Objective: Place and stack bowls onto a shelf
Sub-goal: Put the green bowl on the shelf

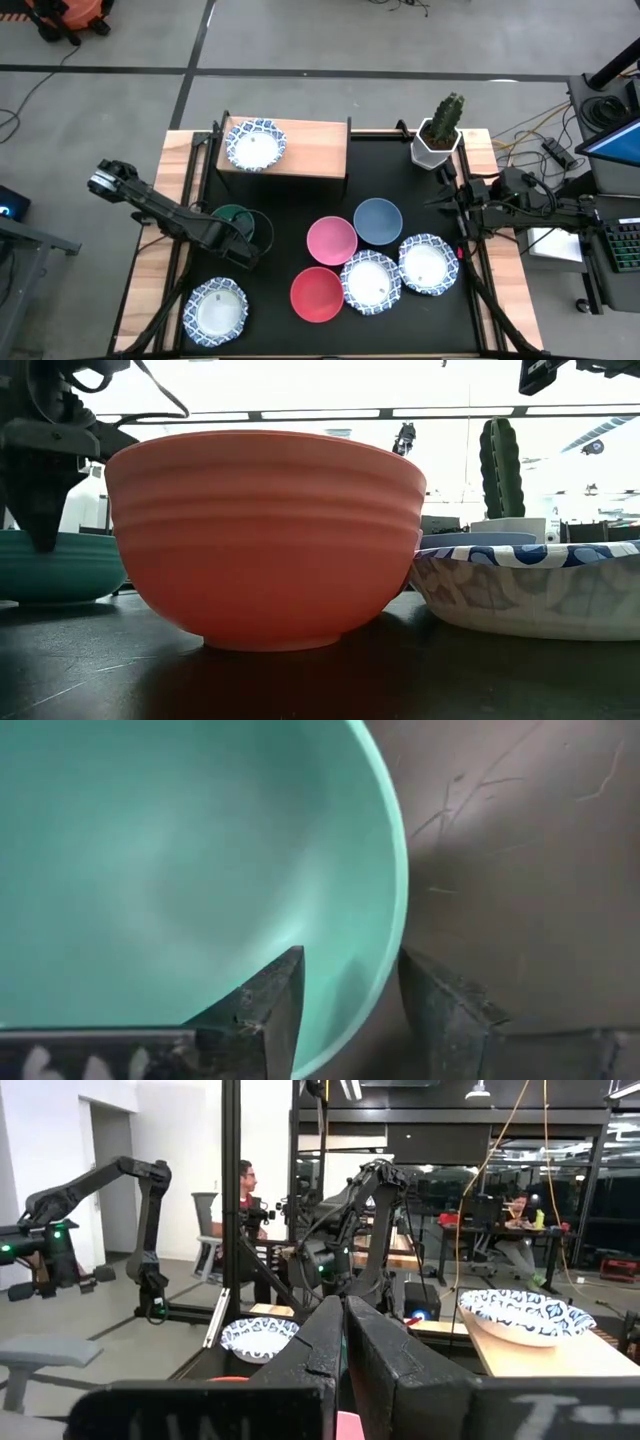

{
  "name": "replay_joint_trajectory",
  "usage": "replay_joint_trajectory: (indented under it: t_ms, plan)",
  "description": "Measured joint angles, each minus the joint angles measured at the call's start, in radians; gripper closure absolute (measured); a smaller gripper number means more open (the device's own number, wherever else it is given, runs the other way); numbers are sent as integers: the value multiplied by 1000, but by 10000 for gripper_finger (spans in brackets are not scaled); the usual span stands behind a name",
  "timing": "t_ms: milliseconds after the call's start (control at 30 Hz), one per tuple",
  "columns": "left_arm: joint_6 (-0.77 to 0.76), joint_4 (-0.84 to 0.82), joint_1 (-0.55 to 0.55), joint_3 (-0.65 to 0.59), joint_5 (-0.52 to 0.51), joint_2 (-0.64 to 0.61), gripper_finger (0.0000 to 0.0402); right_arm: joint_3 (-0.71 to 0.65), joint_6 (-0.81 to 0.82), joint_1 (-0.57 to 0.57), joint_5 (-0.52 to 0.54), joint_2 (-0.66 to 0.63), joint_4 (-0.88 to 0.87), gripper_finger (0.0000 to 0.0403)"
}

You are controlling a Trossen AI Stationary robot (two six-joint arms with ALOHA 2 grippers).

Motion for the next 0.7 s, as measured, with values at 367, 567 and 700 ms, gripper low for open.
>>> replay_joint_trajectory:
  t_ms: [367,567,700]
  plan:
    - [38,21,0,5,-7,1,391,0,-1,0,15,0,-1,394]
    - [156,15,-2,95,-5,1,399,0,-4,0,15,0,-4,394]
    - [390,16,-11,207,-14,1,399,0,-12,0,15,0,-14,394]
